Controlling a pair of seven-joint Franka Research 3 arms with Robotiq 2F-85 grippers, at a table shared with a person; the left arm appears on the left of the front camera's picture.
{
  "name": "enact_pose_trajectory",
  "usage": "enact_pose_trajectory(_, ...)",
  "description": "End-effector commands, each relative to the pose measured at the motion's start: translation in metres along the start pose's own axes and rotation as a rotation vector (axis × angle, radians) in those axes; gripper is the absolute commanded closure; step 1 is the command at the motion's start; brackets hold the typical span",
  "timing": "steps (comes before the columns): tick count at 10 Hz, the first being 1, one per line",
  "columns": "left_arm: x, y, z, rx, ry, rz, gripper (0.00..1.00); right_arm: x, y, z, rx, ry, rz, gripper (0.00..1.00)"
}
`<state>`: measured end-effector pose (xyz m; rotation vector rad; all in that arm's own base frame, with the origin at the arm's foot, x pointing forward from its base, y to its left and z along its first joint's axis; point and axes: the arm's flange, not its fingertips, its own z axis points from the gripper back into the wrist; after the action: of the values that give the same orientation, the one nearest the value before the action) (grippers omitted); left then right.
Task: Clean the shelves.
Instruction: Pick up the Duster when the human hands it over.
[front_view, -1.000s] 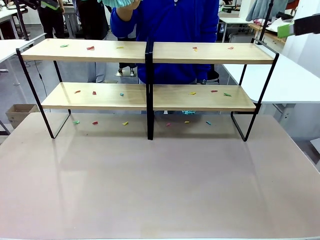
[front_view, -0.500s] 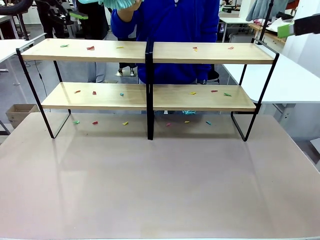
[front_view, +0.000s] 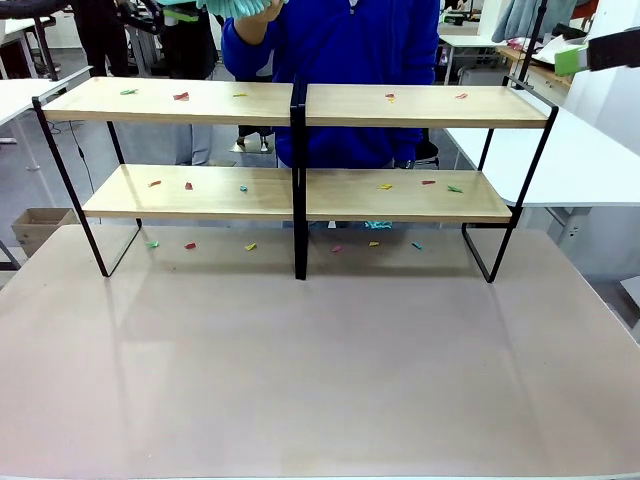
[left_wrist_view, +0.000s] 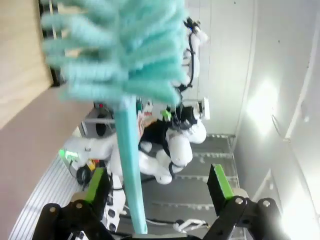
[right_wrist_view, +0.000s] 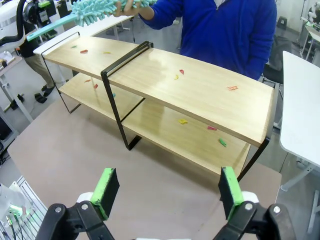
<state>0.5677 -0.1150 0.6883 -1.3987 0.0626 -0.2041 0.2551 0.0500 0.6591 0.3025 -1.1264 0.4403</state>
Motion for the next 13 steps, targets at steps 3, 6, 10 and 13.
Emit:
enact_pose_trajectory(3, -0.0079, 0.0062, -0.0227, 0.07, -0.108, -0.037, 0.0, -0.0001, -0.0004, -0.0003, 0.0, 0.0, -0.002, 0.0)
enact_pose_trajectory(6, -0.0064, 0.0073, -0.0234, 0.1, -0.19, -0.036, 0.58, -0.0001, -0.0004, -0.0003, 0.0, 0.0, -0.002, 0.0)
enact_pose_trajectory(10, -0.0063, 0.0087, -0.0247, 0.129, -0.211, -0.06, 1.0, -0.0001, -0.0004, -0.0003, 0.0, 0.0, -0.002, 0.0)
enact_pose_trajectory(13, -0.0064, 0.0084, -0.0227, 0.133, -0.251, -0.063, 1.0, -0.0001, -0.0004, -0.0003, 0.0, 0.0, -0.002, 0.0)
